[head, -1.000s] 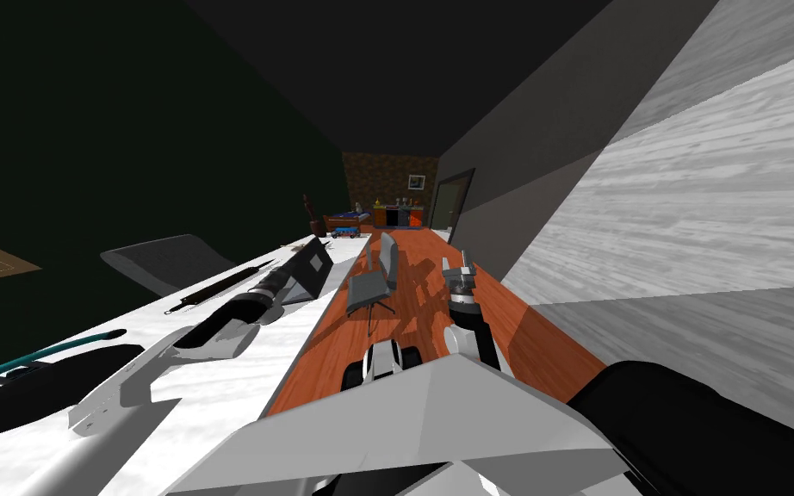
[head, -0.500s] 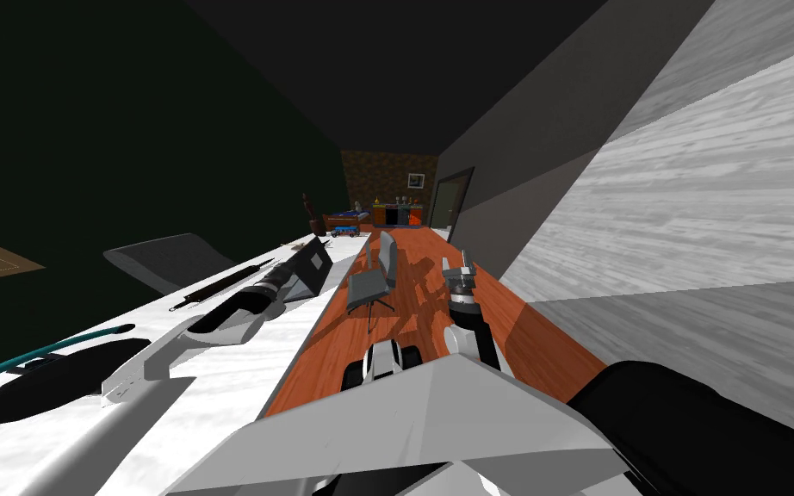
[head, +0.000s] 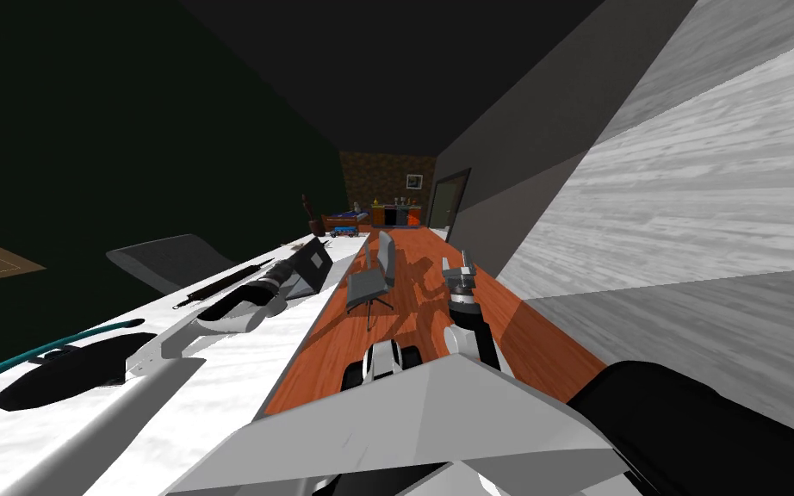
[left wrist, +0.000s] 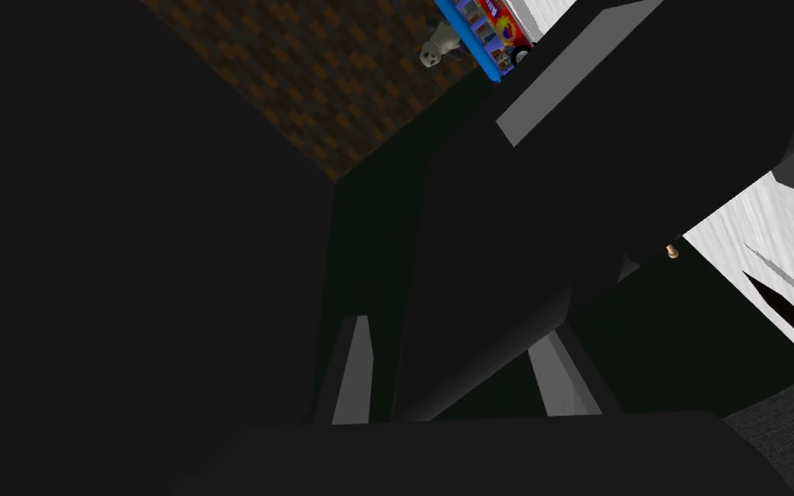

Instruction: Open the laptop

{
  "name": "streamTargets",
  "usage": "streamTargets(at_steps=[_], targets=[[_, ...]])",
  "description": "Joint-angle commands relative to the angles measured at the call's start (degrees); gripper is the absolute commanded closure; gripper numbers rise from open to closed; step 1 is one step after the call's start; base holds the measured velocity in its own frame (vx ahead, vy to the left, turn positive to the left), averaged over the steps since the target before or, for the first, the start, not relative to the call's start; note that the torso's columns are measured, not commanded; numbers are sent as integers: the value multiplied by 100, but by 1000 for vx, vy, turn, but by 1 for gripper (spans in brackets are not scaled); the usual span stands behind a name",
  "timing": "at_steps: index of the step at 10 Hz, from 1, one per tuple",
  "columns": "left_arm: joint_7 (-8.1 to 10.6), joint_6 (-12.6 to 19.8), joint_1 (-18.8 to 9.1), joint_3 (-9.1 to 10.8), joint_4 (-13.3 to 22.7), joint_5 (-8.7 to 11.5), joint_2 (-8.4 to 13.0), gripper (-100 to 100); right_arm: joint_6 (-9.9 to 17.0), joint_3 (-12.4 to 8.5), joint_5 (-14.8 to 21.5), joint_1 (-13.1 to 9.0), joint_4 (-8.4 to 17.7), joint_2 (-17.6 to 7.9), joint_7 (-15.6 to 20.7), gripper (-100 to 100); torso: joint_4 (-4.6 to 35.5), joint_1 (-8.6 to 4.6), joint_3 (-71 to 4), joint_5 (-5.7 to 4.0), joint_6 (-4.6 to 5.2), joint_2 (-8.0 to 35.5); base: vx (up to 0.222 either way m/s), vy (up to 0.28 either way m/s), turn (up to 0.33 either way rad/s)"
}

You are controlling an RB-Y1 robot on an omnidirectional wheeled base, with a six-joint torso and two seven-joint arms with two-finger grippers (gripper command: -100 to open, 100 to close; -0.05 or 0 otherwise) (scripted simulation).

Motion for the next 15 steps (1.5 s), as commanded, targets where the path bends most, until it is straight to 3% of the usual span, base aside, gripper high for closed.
streamTargets(at_steps=[1,2,4,5,6,8,9,10,12,13,15], targets=[[-38,-3,-452,-261,477,437,150,100,0,0,0,-1,0,0,0,0,12,-2,0,-15,11,6,-102,-12,-23],[-38,-3,-452,-261,646,542,150,100,0,0,0,-1,0,0,0,0,29,-9,4,-31,6,15,-57,-7,-25],[-38,-3,-452,-261,774,542,150,100,0,0,0,0,0,0,0,0,22,-2,2,-29,-16,8,-1,-3,0],[-130,-120,-786,-459,971,806,363,100,0,0,0,1,0,0,0,0,20,6,-1,-25,-12,2,-75,-6,6],[-130,-120,-975,-459,1159,958,363,100,0,0,0,-1,0,0,0,0,36,-2,11,-34,1,25,-105,-6,-24],[-130,-120,-981,-459,1460,1026,363,100,0,0,0,0,0,0,0,0,57,-19,25,-53,-14,42,-31,-6,-23],[-223,-238,-1302,-657,1693,1318,576,100,0,0,0,0,0,0,0,0,52,-11,15,-51,-22,28,-69,-13,-11],[-223,-238,-1487,-657,1926,1490,576,100,0,0,0,0,0,0,0,0,68,-15,27,-59,-20,53,-92,0,-31],[-223,-238,-1510,-657,2162,1511,576,100,0,0,0,0,0,0,0,0,85,-29,53,-67,-34,87,-22,-1,-3],[-315,-356,-1785,-855,2348,1754,788,100,0,0,0,0,0,0,0,0,81,-27,48,-66,-37,79,-67,-9,-15],[-315,-356,-2039,-855,2639,1996,788,100,0,0,0,0,0,0,0,0,101,-40,70,-77,-33,115,-72,-10,-12]])
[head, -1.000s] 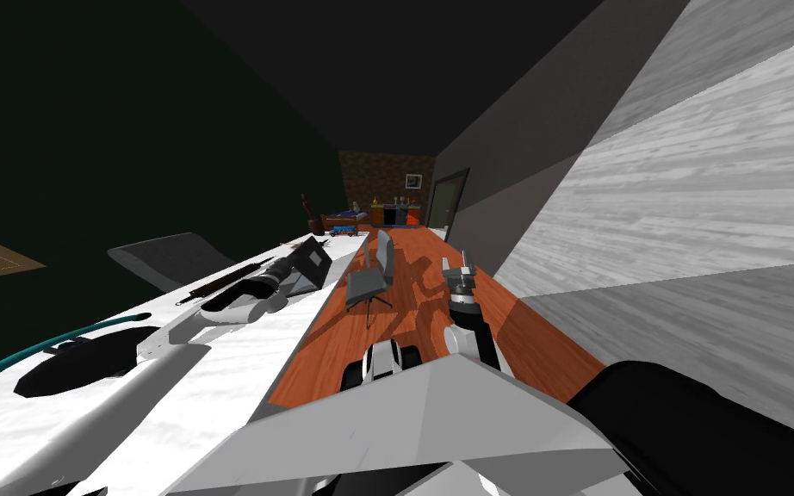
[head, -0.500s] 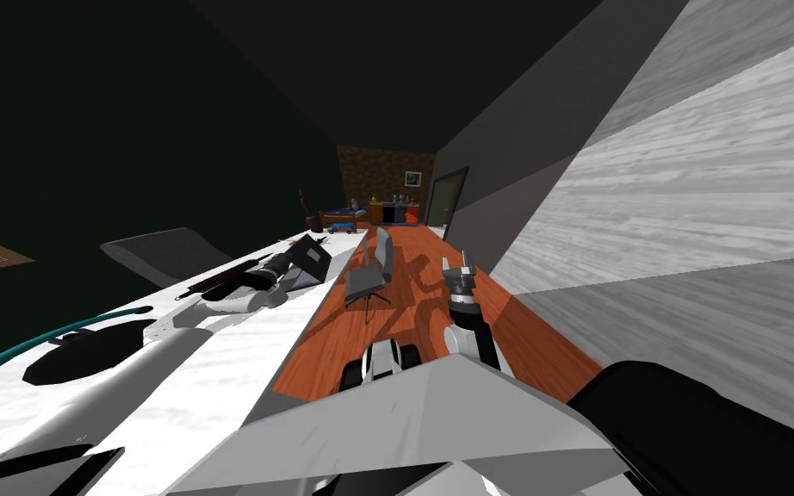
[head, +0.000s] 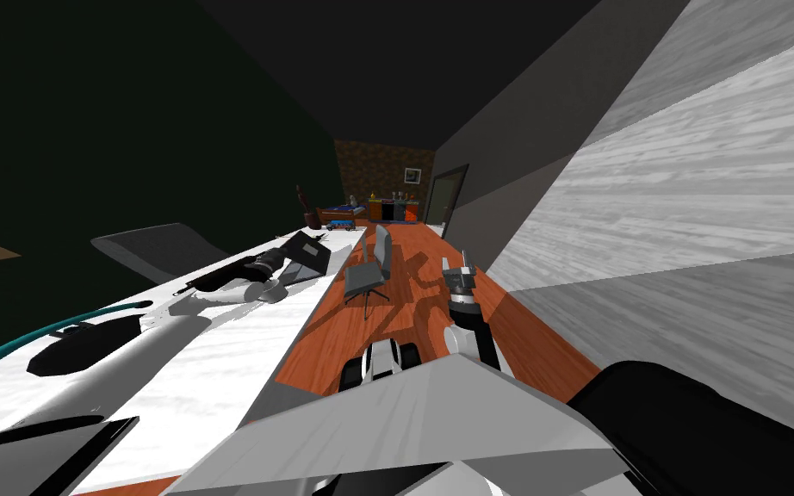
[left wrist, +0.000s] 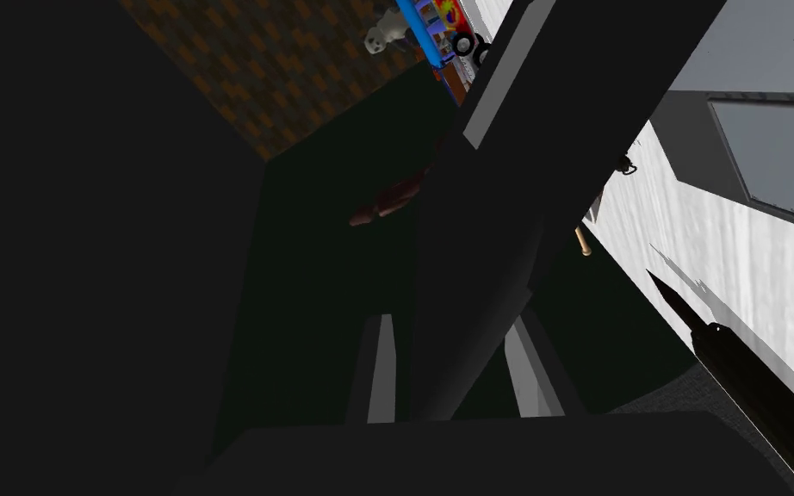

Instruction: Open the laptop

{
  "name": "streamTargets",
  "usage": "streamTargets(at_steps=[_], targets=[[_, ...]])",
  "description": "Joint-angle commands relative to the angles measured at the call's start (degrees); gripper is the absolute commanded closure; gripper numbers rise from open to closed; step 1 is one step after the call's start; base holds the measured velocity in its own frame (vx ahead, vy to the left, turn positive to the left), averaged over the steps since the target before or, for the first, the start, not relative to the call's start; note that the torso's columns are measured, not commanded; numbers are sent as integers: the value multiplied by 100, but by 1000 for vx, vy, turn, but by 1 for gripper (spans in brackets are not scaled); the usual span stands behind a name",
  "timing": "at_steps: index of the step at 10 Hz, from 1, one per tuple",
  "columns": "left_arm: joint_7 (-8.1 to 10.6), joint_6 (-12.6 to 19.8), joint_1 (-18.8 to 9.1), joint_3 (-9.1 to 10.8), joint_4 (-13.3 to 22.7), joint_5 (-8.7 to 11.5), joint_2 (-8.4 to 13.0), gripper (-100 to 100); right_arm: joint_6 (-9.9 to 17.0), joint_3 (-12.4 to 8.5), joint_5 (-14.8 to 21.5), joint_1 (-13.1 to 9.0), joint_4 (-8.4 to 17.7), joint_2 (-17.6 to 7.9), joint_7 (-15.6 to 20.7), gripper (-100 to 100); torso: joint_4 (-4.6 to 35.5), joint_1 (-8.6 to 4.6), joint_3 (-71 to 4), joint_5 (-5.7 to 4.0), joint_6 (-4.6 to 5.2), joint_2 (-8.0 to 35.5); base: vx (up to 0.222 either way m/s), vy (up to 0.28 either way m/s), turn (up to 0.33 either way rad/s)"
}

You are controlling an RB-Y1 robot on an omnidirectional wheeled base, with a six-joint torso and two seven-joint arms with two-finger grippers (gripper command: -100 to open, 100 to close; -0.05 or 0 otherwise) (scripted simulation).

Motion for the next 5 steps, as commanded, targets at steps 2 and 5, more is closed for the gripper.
streamTargets(at_steps=[2,5], targets=[[28,-122,-215,-160,397,255,120,100,0,0,0,1,0,0,0,0,-7,9,-13,3,-7,-22,-11,-1,6],[597,-540,83,-82,528,-250,297,100,-1,-1,0,3,-1,0,0,0,-18,4,-34,2,-2,-52,108,-30,64]])
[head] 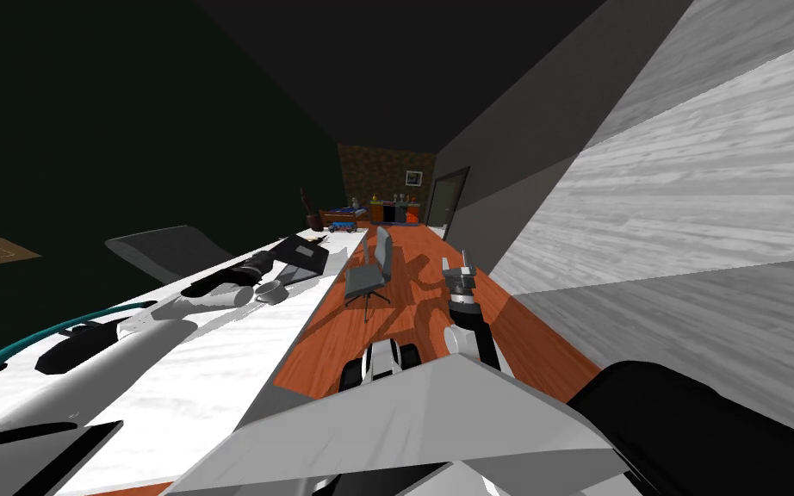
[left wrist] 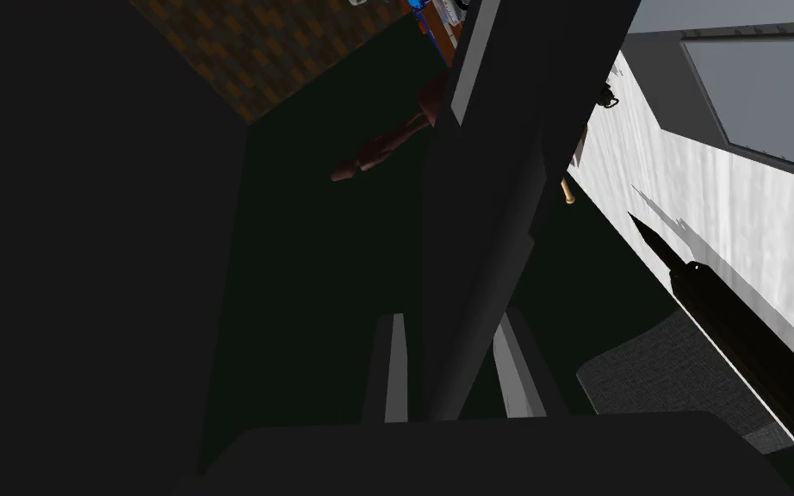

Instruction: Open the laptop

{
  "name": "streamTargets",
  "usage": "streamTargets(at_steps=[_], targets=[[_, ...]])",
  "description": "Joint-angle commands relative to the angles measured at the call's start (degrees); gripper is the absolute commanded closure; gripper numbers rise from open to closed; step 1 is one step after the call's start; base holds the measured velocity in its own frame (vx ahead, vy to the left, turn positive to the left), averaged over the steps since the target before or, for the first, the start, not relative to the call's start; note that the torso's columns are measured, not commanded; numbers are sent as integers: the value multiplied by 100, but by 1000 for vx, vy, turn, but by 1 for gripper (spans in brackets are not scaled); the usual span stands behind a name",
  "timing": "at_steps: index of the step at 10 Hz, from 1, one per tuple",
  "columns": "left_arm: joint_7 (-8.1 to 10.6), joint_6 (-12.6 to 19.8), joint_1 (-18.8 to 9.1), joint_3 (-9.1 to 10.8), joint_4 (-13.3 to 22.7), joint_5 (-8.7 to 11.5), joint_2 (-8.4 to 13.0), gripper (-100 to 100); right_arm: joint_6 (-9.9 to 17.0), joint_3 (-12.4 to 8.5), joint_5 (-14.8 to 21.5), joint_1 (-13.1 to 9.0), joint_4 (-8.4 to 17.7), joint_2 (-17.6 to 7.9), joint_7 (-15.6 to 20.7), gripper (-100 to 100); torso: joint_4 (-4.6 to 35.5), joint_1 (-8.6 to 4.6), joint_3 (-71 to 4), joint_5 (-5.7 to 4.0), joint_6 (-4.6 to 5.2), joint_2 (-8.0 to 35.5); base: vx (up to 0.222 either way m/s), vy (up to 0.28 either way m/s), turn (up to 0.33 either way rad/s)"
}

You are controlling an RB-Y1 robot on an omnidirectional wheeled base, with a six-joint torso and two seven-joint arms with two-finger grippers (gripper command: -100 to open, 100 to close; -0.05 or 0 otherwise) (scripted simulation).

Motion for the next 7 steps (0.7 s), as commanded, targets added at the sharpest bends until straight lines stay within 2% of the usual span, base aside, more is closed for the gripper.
streamTargets(at_steps=[1,2,3,4,5,7], targets=[[442,-120,126,88,-104,-169,54,100,0,0,0,-1,0,0,0,0,9,-4,17,-3,14,29,23,-11,-19],[596,-120,126,88,-104,-169,54,100,0,0,0,-2,0,0,0,0,19,-5,35,-4,10,56,-3,-3,-27],[759,-396,415,174,-3,-456,224,100,0,0,0,-3,0,0,0,0,24,-3,44,-4,0,68,87,-44,76],[920,-510,423,174,-3,-612,224,100,0,0,0,-1,0,0,0,0,21,-1,32,-4,-26,45,126,-56,97],[1087,-539,423,174,-3,-681,224,100,0,0,0,-1,0,0,0,0,13,-3,18,-5,0,26,69,-22,22],[1405,-539,423,174,-3,-681,224,100,0,0,0,-2,0,0,0,0,15,3,29,0,10,45,8,6,-20]])
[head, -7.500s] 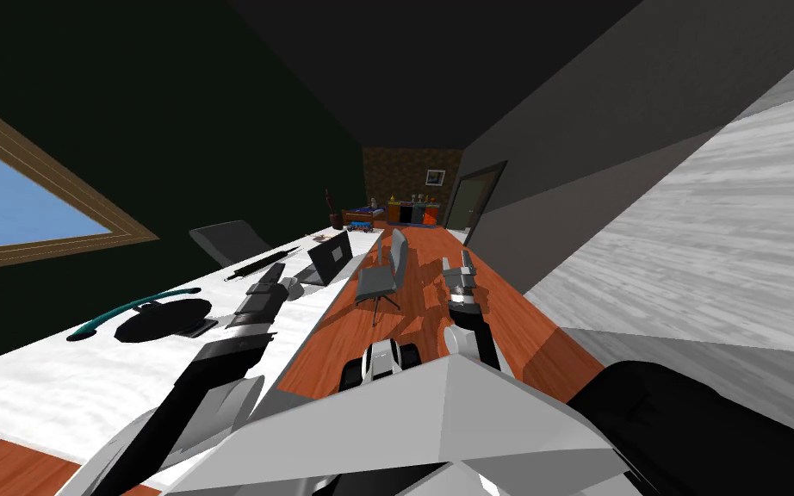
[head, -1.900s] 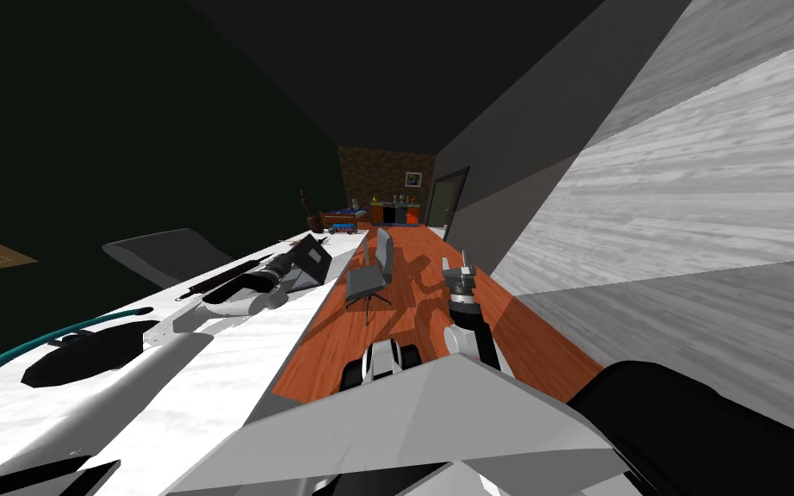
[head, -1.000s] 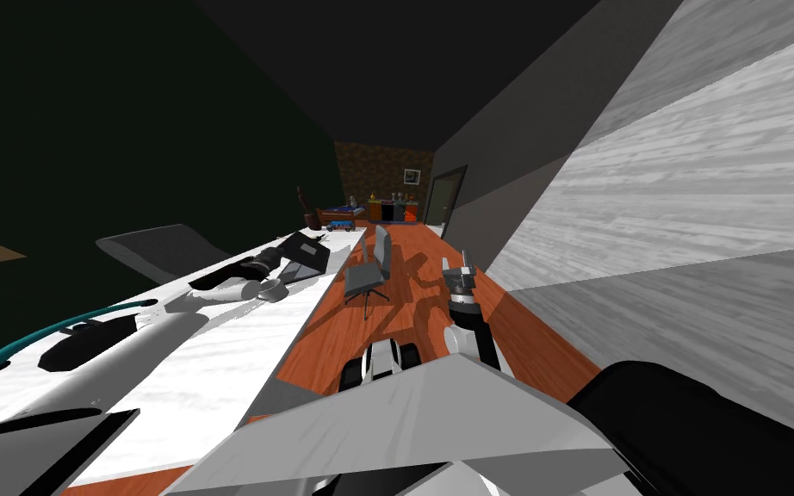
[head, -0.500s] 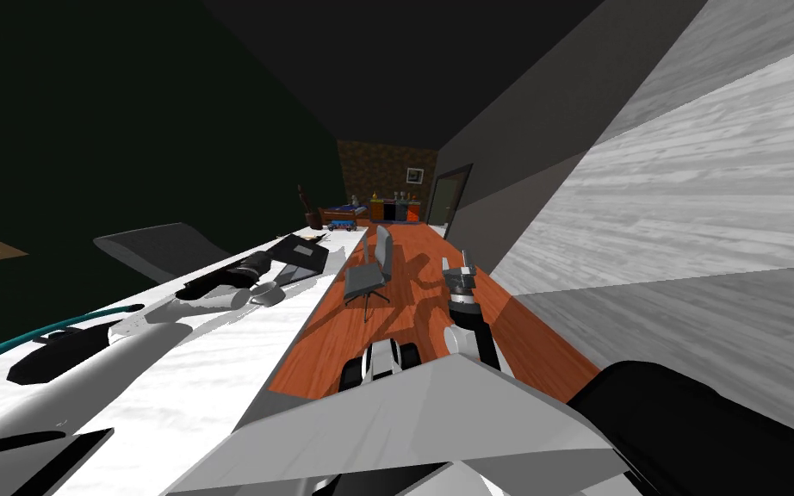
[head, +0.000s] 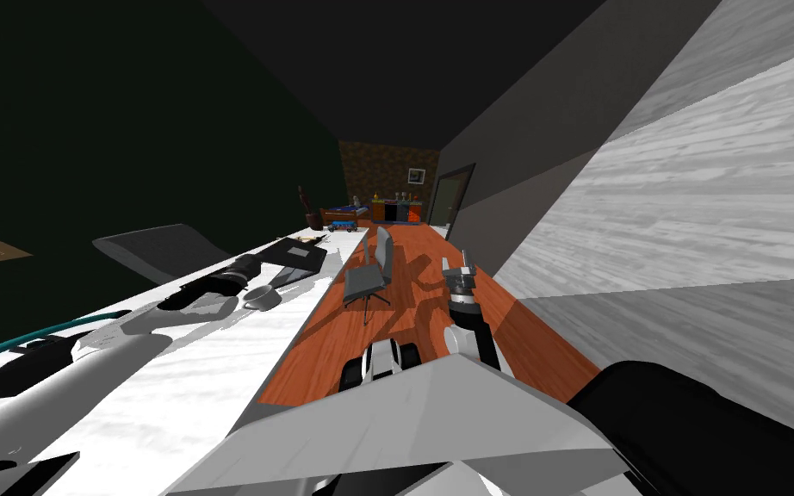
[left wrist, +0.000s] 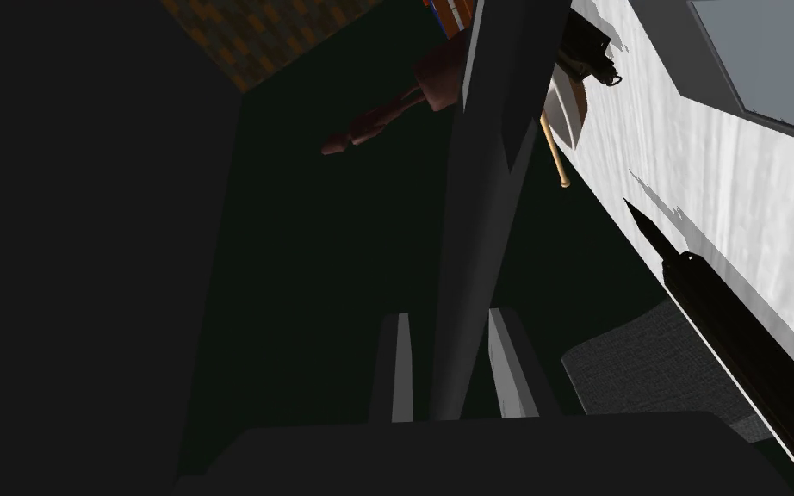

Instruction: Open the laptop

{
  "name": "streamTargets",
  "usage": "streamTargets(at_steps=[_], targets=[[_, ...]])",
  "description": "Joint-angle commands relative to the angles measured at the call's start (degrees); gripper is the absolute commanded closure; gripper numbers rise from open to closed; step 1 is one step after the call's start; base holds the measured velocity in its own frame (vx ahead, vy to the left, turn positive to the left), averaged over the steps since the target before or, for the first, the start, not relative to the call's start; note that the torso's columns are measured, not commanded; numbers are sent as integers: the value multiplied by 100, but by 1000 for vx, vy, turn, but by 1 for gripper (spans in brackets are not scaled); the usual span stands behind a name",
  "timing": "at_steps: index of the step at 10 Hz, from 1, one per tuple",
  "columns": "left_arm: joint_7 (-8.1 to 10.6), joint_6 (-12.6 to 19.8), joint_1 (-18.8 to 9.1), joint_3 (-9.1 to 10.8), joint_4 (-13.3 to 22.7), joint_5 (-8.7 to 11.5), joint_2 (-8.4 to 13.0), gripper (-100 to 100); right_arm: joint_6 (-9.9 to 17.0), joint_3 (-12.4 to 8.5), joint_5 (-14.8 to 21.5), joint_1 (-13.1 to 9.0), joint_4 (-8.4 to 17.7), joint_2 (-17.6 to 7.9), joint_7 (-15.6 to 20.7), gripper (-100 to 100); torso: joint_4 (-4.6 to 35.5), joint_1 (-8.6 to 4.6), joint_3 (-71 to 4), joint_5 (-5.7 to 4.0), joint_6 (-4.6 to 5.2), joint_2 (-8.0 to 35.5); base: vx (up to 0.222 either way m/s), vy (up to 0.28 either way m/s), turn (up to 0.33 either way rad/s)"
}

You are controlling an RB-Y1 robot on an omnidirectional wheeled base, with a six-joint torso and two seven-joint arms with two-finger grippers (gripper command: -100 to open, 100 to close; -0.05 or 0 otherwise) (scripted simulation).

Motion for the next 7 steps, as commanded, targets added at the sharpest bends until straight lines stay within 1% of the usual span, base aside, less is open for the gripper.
streamTargets(at_steps=[1,2,3,4,6,7], targets=[[351,-30,-2,9,-15,-15,6,100,0,0,0,0,0,0,0,0,-1,2,4,4,-5,4,-8,6,-4],[565,-304,291,95,85,-303,177,100,0,0,0,0,0,0,0,0,-2,1,2,5,-9,1,84,-46,73],[731,-435,295,95,85,-459,177,100,0,0,0,1,0,1,0,0,-7,-6,-13,0,-27,-25,119,-63,92],[869,-449,295,95,85,-527,177,100,0,0,0,2,0,0,0,0,-9,-11,-19,-4,-12,-30,77,-27,30],[1194,-449,295,95,85,-527,177,100,0,0,0,0,0,0,0,0,-6,6,-6,4,4,-8,17,6,-19],[1362,-734,589,181,186,-809,348,100,0,0,0,0,0,0,0,0,-5,9,-1,8,-2,-3,113,-37,47]])
